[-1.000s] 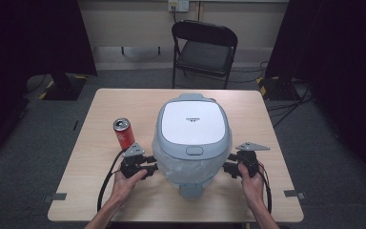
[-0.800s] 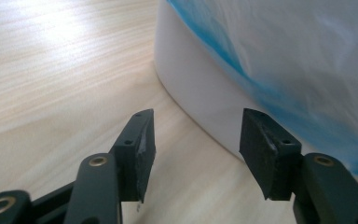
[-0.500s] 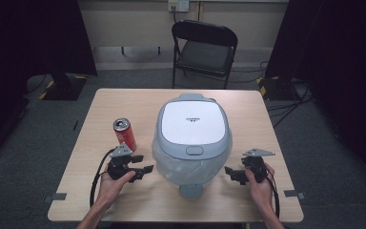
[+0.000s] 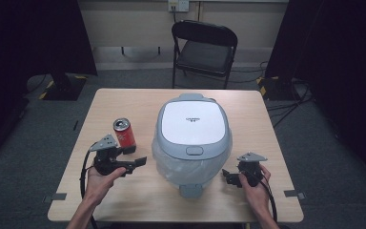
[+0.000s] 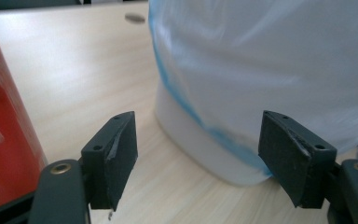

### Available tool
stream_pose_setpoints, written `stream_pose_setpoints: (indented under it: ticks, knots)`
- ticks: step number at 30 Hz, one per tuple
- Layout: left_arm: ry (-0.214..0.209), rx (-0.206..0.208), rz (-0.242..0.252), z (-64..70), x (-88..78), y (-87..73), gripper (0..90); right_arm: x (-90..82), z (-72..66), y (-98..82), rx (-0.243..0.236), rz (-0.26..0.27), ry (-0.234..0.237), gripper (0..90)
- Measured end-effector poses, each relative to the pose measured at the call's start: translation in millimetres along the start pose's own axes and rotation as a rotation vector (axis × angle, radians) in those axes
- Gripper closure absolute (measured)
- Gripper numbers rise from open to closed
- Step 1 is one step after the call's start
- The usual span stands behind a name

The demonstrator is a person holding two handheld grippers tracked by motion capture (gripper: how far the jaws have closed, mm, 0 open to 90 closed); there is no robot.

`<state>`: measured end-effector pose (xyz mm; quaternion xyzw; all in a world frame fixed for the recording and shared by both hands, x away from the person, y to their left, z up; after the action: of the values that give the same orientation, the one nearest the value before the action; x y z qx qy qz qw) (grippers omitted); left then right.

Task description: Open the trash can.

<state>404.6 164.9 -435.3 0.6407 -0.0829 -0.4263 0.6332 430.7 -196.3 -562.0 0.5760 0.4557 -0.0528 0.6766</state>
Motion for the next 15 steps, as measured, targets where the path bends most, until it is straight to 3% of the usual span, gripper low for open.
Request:
stream_pose_setpoints:
  ticks: [3,4,8,15]
  knots:
    - [-0.007,0.007,0.022,1.9,-6.4,10.6,30.0,0.0,0.0,0.0,0.0,0.0,0.0,10.9]
    - [-0.008,0.011,0.05,3.2,-13.6,22.5,31.4,0.0,0.0,0.0,0.0,0.0,0.0,10.9]
    - [-0.007,0.045,0.103,7.8,-29.5,45.8,41.9,0.0,0.0,0.0,0.0,0.0,0.0,10.9]
    - [-0.072,0.088,0.19,31.6,-49.5,88.3,68.6,0.0,0.0,0.0,0.0,0.0,0.0,10.9]
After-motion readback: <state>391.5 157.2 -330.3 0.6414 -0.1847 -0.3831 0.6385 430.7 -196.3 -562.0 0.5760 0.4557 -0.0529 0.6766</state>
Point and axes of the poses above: each handheld gripper's, and its own axes: x roughly forward along the jaws, y roughly out of its top, z roughly to its right, the point moved 9 cm from there along x, roughly forward along the jaws, and after that the axes turned 8 degrees about y, right-handed, at the moved point
